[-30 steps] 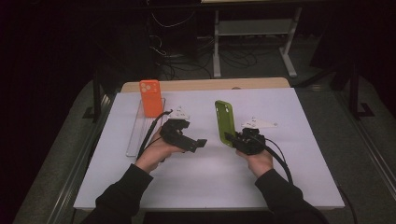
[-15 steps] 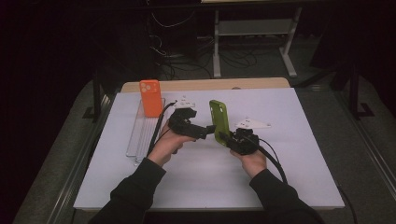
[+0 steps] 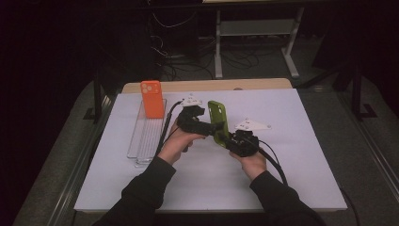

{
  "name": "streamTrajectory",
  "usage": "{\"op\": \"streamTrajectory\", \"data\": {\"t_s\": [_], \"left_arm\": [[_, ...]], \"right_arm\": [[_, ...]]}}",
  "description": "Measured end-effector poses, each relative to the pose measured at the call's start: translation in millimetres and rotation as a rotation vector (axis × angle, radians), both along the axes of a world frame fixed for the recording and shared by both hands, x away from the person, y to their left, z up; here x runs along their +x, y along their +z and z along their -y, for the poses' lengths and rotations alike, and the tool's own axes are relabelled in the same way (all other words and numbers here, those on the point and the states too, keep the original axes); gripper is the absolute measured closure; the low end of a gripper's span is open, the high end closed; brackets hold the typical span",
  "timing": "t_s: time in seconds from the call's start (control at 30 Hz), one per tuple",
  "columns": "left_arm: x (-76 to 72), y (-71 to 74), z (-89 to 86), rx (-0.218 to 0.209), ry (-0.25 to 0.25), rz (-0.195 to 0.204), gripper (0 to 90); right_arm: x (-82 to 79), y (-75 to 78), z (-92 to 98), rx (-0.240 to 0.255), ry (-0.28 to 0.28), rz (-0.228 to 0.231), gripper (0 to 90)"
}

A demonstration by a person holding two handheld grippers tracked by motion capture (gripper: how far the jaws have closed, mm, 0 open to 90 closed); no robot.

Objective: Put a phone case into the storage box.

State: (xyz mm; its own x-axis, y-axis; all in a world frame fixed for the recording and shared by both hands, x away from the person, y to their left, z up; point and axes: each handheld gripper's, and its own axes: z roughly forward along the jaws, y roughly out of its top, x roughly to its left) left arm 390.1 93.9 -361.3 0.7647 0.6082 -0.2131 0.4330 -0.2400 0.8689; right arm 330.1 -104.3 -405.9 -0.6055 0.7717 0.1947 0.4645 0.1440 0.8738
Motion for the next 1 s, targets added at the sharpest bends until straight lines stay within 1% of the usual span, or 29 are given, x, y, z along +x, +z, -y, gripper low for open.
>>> {"op": "streamTrajectory", "data": {"t_s": [0.1,0.13,0.17,0.3,0.37,0.5,0.6,0.8,0.83,0.9,1.0], "left_arm": [[1.2,-0.1,3.1,-0.008,-0.013,0.009,0.0],[1.3,0.1,4.2,-0.008,-0.014,0.006,0.0],[1.5,0.1,5.8,-0.017,-0.012,0.005,0.0],[2.9,0.4,9.2,-0.021,-0.011,0.001,0.0],[4.2,0.3,10.7,-0.032,-0.011,0.010,0.0],[6.8,-0.1,12.6,-0.050,-0.015,0.011,0.0],[7.0,-0.7,15.4,-0.080,-0.014,0.010,0.0],[8.5,-1.7,16.9,-0.087,-0.015,0.016,0.0],[9.0,-2.1,16.9,-0.089,-0.014,0.016,0.0],[9.8,-2.5,16.6,-0.088,-0.015,0.011,0.0],[10.4,-2.9,16.2,-0.091,-0.006,0.013,4.7]], "right_arm": [[-0.2,0.1,-0.5,0.002,0.005,0.002,75.8],[-0.3,0.1,-0.8,0.002,0.006,0.002,75.8],[-0.5,0.2,-1.1,0.002,0.007,0.001,75.7],[-0.9,0.6,-2.1,0.006,0.015,0.006,75.8],[-1.1,0.9,-2.0,0.004,0.017,0.006,75.7],[-1.7,1.1,-2.4,0.006,0.019,0.005,75.8],[-1.9,1.1,-2.6,0.006,0.021,0.004,75.7],[-1.6,0.7,-3.0,0.002,0.024,0.012,75.8],[-1.9,0.8,-3.1,0.002,0.024,0.006,75.8],[-1.6,0.4,-3.0,-0.002,0.026,0.008,75.8],[-1.1,-0.4,-3.2,-0.004,0.028,0.008,75.8]]}}
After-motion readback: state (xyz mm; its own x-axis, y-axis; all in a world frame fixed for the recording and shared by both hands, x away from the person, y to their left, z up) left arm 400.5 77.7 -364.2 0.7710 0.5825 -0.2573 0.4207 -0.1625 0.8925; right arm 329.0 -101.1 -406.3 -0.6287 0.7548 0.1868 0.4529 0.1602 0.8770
